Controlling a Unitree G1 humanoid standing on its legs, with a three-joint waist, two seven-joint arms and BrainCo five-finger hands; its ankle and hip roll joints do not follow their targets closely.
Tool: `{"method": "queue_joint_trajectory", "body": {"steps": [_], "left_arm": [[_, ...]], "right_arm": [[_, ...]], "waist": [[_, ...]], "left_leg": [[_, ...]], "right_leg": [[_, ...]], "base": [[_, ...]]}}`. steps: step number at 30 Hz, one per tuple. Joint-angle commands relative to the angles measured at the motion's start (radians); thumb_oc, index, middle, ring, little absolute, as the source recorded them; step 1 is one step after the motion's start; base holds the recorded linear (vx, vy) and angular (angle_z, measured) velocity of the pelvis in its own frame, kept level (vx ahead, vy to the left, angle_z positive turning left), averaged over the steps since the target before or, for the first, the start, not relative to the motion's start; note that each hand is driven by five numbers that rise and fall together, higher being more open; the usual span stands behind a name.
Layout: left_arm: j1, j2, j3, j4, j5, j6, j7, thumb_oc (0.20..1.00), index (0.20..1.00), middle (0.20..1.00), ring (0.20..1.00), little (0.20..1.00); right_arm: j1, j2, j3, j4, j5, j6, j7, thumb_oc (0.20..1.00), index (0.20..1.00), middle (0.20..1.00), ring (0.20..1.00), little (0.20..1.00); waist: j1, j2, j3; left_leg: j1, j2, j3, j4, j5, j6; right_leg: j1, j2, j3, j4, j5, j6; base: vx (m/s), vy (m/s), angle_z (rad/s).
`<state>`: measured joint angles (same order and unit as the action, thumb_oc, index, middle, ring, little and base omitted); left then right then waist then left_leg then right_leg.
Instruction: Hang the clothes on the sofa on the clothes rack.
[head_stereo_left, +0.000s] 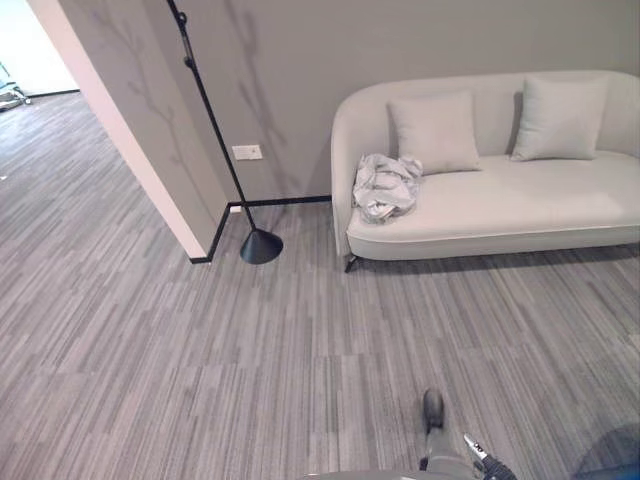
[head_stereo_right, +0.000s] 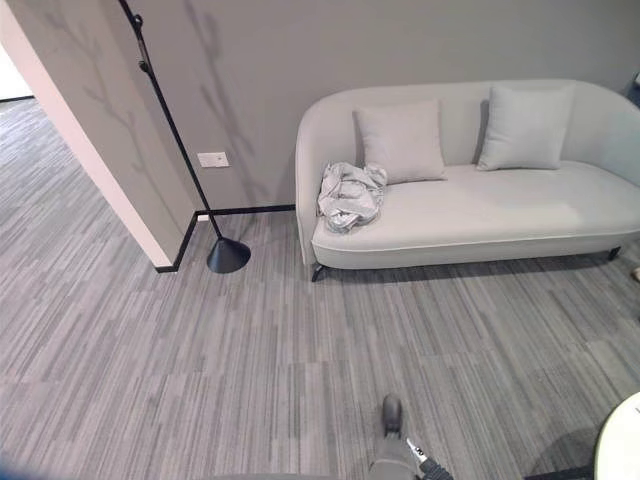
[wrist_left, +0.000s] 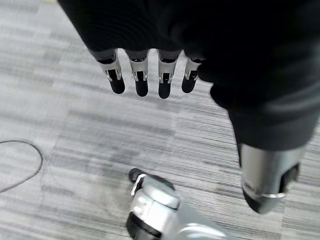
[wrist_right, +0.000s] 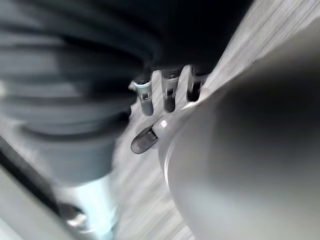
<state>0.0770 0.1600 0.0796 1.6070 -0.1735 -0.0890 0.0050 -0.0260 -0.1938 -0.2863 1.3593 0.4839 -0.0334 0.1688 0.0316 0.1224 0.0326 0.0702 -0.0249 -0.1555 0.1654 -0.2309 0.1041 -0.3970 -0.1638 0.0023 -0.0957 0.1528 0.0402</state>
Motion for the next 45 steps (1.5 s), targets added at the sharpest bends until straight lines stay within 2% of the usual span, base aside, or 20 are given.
{"method": "queue_joint_trajectory", "body": {"steps": [1, 2, 6, 8, 10, 11, 13, 15, 17, 18, 20, 21, 23, 27, 31, 37, 38, 42, 44, 45], "left_arm": [[-0.055, 0.007, -0.012, 0.007, 0.035, -0.005, 0.014, 1.000, 1.000, 1.000, 1.000, 1.000], [-0.054, 0.023, -0.007, 0.006, 0.042, 0.001, 0.017, 1.000, 1.000, 1.000, 1.000, 1.000], [-0.030, 0.022, 0.011, -0.003, 0.043, -0.004, 0.020, 1.000, 1.000, 1.000, 1.000, 1.000], [-0.025, 0.017, 0.011, -0.005, 0.044, -0.002, 0.019, 1.000, 1.000, 1.000, 1.000, 1.000], [-0.030, 0.012, 0.001, -0.031, 0.035, 0.000, 0.014, 1.000, 1.000, 1.000, 1.000, 1.000], [-0.029, 0.012, 0.001, -0.031, 0.035, 0.001, 0.014, 1.000, 1.000, 1.000, 1.000, 1.000], [-0.063, 0.016, -0.046, -0.095, 0.034, -0.003, 0.021, 1.000, 1.000, 1.000, 1.000, 1.000], [-0.063, 0.016, -0.046, -0.095, 0.034, -0.002, 0.021, 1.000, 1.000, 1.000, 1.000, 1.000], [-0.073, 0.025, -0.055, -0.127, 0.040, -0.010, 0.022, 1.000, 1.000, 1.000, 1.000, 1.000], [-0.070, 0.040, -0.046, -0.127, 0.036, -0.011, 0.025, 1.000, 1.000, 1.000, 1.000, 1.000], [-0.069, 0.041, -0.046, -0.127, 0.036, -0.011, 0.025, 1.000, 1.000, 1.000, 1.000, 1.000], [-0.065, 0.054, -0.028, -0.129, 0.024, -0.005, 0.027, 1.000, 1.000, 1.000, 1.000, 1.000], [-0.070, 0.052, -0.015, -0.139, 0.019, 0.003, 0.025, 1.000, 1.000, 1.000, 1.000, 1.000], [-0.071, 0.021, -0.006, -0.170, 0.002, 0.017, 0.022, 1.000, 1.000, 1.000, 1.000, 1.000], [-0.087, -0.009, -0.026, -0.194, 0.030, 0.024, 0.030, 1.000, 1.000, 1.000, 1.000, 1.000], [-0.097, -0.013, -0.054, -0.230, 0.070, 0.028, 0.053, 1.000, 1.000, 1.000, 1.000, 1.000], [-0.128, 0.008, -0.073, -0.300, 0.091, 0.025, 0.074, 1.000, 1.000, 1.000, 1.000, 1.000], [-0.161, 0.007, -0.076, -0.338, 0.094, 0.019, 0.085, 1.000, 1.000, 1.000, 1.000, 1.000], [-0.230, -0.003, -0.063, -0.402, 0.097, 0.004, 0.103, 1.000, 1.000, 1.000, 1.000, 1.000], [-0.234, -0.005, -0.060, -0.402, 0.097, 0.005, 0.103, 1.000, 1.000, 1.000, 1.000, 1.000]], "right_arm": [[0.002, 0.092, -0.010, 0.028, 0.017, 0.010, 0.019, 1.000, 1.000, 1.000, 1.000, 1.000], [-0.006, 0.096, -0.005, 0.013, 0.008, 0.011, 0.019, 1.000, 1.000, 1.000, 1.000, 1.000], [-0.033, 0.104, 0.046, 0.032, -0.035, -0.015, 0.009, 1.000, 1.000, 1.000, 1.000, 1.000], [-0.035, 0.105, 0.061, 0.041, -0.053, -0.023, 0.003, 1.000, 1.000, 1.000, 1.000, 1.000], [-0.034, 0.079, 0.114, 0.031, -0.075, -0.028, -0.010, 1.000, 1.000, 1.000, 1.000, 1.000], [-0.033, 0.079, 0.114, 0.030, -0.075, -0.028, -0.010, 1.000, 1.000, 1.000, 1.000, 1.000], [-0.045, 0.031, 0.156, 0.016, -0.089, -0.041, -0.056, 1.000, 1.000, 1.000, 1.000, 1.000], [-0.046, 0.031, 0.156, 0.016, -0.089, -0.041, -0.056, 1.000, 1.000, 1.000, 1.000, 1.000], [-0.057, -0.005, 0.193, -0.044, -0.141, -0.049, -0.092, 1.000, 1.000, 1.000, 1.000, 1.000], [-0.052, -0.009, 0.201, -0.139, -0.183, -0.054, -0.107, 1.000, 1.000, 1.000, 1.000, 1.000], [-0.051, -0.009, 0.201, -0.141, -0.183, -0.053, -0.108, 1.000, 1.000, 1.000, 1.000, 1.000], [-0.048, -0.022, 0.216, -0.274, -0.227, -0.045, -0.127, 1.000, 1.000, 1.000, 1.000, 1.000], [-0.054, -0.044, 0.238, -0.404, -0.268, -0.041, -0.138, 1.000, 1.000, 1.000, 1.000, 1.000], [-0.169, -0.107, 0.377, -0.564, -0.426, -0.049, -0.177, 1.000, 1.000, 1.000, 1.000, 1.000], [-0.363, -0.162, 0.559, -0.467, -0.569, -0.038, -0.231, 1.000, 1.000, 1.000, 1.000, 1.000], [-0.501, -0.176, 0.649, -0.307, -0.620, -0.005, -0.300, 1.000, 1.000, 1.000, 1.000, 1.000], [-0.638, -0.187, 0.723, -0.191, -0.632, 0.025, -0.358, 1.000, 1.000, 1.000, 1.000, 1.000], [-0.733, -0.218, 0.772, -0.156, -0.649, 0.035, -0.400, 1.000, 1.000, 1.000, 1.000, 1.000], [-0.918, -0.307, 0.846, -0.090, -0.663, 0.045, -0.467, 1.000, 1.000, 1.000, 1.000, 1.000], [-0.925, -0.307, 0.849, -0.086, -0.662, 0.044, -0.467, 1.000, 1.000, 1.000, 1.000, 1.000]], "waist": [[-0.029, -0.001, -0.030], [-0.026, -0.023, -0.052], [-0.014, -0.036, -0.107], [-0.010, -0.045, -0.124], [0.010, -0.099, -0.136], [0.010, -0.098, -0.134], [0.030, -0.169, -0.079], [0.029, -0.167, -0.075], [0.054, -0.178, -0.053], [0.066, -0.186, -0.046], [0.068, -0.186, -0.041], [0.091, -0.185, -0.033], [0.120, -0.167, -0.027], [0.186, -0.140, -0.013], [0.228, -0.133, 0.012], [0.225, -0.106, -0.024], [0.239, -0.094, 0.000], [0.237, -0.077, 0.043], [0.229, -0.047, 0.144], [0.229, -0.041, 0.148]], "left_leg": [[0.188, 0.119, -0.030, -0.240, 0.262, -0.132], [0.190, 0.142, -0.032, -0.244, 0.261, -0.131], [0.190, 0.284, -0.010, -0.216, 0.307, -0.135], [0.181, 0.309, -0.007, -0.185, 0.321, -0.129], [0.111, 0.340, 0.029, -0.037, 0.325, -0.106], [0.111, 0.341, 0.028, -0.033, 0.321, -0.106], [-0.011, 0.370, 0.099, 0.138, 0.298, -0.097], [-0.009, 0.371, 0.097, 0.142, 0.295, -0.097], [-0.053, 0.265, 0.122, 0.145, 0.265, -0.128], [-0.082, 0.183, 0.179, 0.043, 0.240, -0.156], [-0.073, 0.183, 0.181, 0.041, 0.239, -0.156], [-0.122, 0.080, 0.211, -0.068, 0.234, -0.175], [-0.146, 0.032, 0.210, -0.161, 0.243, -0.172], [-0.259, 0.010, 0.197, -0.253, 0.282, -0.149], [-0.327, 0.039, 0.171, -0.253, 0.293, -0.145], [-0.297, 0.046, 0.180, -0.253, 0.353, -0.145], [-0.301, 0.048, 0.192, -0.243, 0.358, -0.142], [-0.318, 0.051, 0.193, -0.202, 0.352, -0.145], [-0.381, 0.060, 0.191, -0.133, 0.333, -0.154], [-0.388, 0.063, 0.190, -0.128, 0.339, -0.153]], "right_leg": [[0.010, -0.029, 0.075, 0.057, -0.001, 0.019], [0.047, -0.040, 0.066, 0.077, -0.003, 0.014], [0.063, 0.035, 0.062, 0.246, 0.000, 0.055], [0.083, 0.051, 0.058, 0.243, 0.004, 0.052], [0.165, 0.047, 0.041, 0.207, 0.007, 0.029], [0.168, 0.048, 0.040, 0.206, 0.006, 0.029], [0.268, -0.003, 0.007, 0.164, 0.014, 0.015], [0.274, -0.002, 0.005, 0.162, 0.015, 0.015], [0.367, 0.016, -0.034, 0.092, -0.002, 0.000], [0.413, 0.032, -0.059, 0.059, -0.007, 0.001], [0.421, 0.032, -0.058, 0.057, -0.008, 0.001], [0.463, 0.060, -0.058, 0.033, -0.016, -0.004], [0.490, 0.088, -0.056, 0.017, -0.036, -0.010], [0.541, 0.118, -0.029, 0.008, -0.077, -0.017], [0.589, 0.098, 0.003, 0.010, -0.067, -0.017], [0.604, 0.075, 0.006, 0.008, -0.076, -0.025], [0.589, 0.056, 0.004, 0.008, -0.083, -0.018], [0.577, 0.040, -0.002, 0.008, -0.093, -0.013], [0.552, 0.023, -0.012, 0.008, -0.122, -0.005], [0.548, 0.026, -0.010, 0.008, -0.116, -0.005]], "base": [[0.49, -0.365, 0.78], [0.68, -0.579, 1.03], [0.54, -0.472, 0.56], [0.35, -0.309, -0.14], [0.50, -0.483, 0.14], [0.38, -0.394, 0.28], [0.31, -0.360, 0.51], [0.18, -0.196, 0.46], [0.33, -0.302, 0.18], [0.25, -0.189, 0.29], [0.16, -0.098, 0.39], [0.20, -0.097, 0.12], [0.19, -0.066, -0.03], [0.16, 0.017, -0.29], [0.20, 0.090, -0.36], [0.22, 0.186, -0.20], [0.14, 0.130, 0.14], [0.03, 0.095, 0.04], [-0.20, 0.037, 0.11], [-0.22, 0.034, 0.14]]}}
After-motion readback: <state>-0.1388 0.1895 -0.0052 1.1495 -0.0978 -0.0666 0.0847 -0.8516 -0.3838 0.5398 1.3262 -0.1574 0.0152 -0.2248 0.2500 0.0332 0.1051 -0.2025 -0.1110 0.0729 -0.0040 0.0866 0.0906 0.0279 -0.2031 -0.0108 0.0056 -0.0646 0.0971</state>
